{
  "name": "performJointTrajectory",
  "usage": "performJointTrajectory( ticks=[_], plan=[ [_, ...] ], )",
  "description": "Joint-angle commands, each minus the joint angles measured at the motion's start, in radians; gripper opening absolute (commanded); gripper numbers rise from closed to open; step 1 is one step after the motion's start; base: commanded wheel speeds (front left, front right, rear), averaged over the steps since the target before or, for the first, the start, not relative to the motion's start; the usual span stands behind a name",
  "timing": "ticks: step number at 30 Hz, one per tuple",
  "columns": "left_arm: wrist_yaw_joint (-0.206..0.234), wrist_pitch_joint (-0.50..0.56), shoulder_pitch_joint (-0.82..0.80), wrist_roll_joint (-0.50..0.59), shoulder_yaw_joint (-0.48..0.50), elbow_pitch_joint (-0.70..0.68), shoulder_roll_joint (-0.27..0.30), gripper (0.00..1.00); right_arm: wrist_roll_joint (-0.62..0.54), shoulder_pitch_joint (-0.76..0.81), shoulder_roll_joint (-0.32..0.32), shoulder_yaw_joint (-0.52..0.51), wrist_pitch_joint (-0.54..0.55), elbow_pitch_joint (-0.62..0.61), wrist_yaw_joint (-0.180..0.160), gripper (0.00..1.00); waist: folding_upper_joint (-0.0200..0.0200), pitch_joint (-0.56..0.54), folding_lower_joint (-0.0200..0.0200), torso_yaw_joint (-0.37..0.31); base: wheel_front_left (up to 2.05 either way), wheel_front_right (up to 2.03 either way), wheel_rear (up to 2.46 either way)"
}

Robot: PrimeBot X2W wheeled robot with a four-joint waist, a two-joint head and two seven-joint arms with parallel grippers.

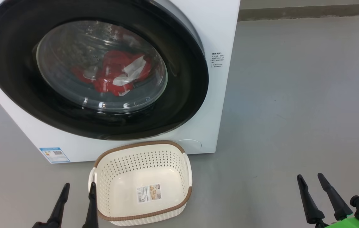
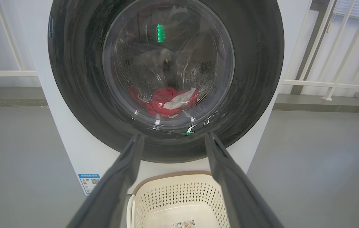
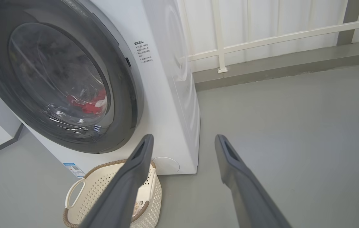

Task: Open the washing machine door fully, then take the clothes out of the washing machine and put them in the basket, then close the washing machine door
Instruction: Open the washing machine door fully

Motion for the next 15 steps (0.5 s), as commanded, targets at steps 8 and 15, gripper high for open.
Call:
performJointTrajectory(
  ticks=[8, 15],
  plan=[
    [0.013, -0.012, -0.016, -0.016, 0.035, -0.014, 0.015, 1.0, -0.029, -0.009, -0.005, 0.001, -0.012, -0.034, -0.001, 1.0, 0.0, 0.005, 0.0, 0.002, 0.0, 0.0, 0.0],
    [0.013, -0.012, -0.018, -0.02, 0.032, -0.011, 0.015, 1.0, -0.033, -0.019, -0.008, 0.013, -0.012, -0.037, -0.001, 1.0, 0.0, 0.007, 0.0, 0.0, 0.0, 0.0, 0.0]
  ],
)
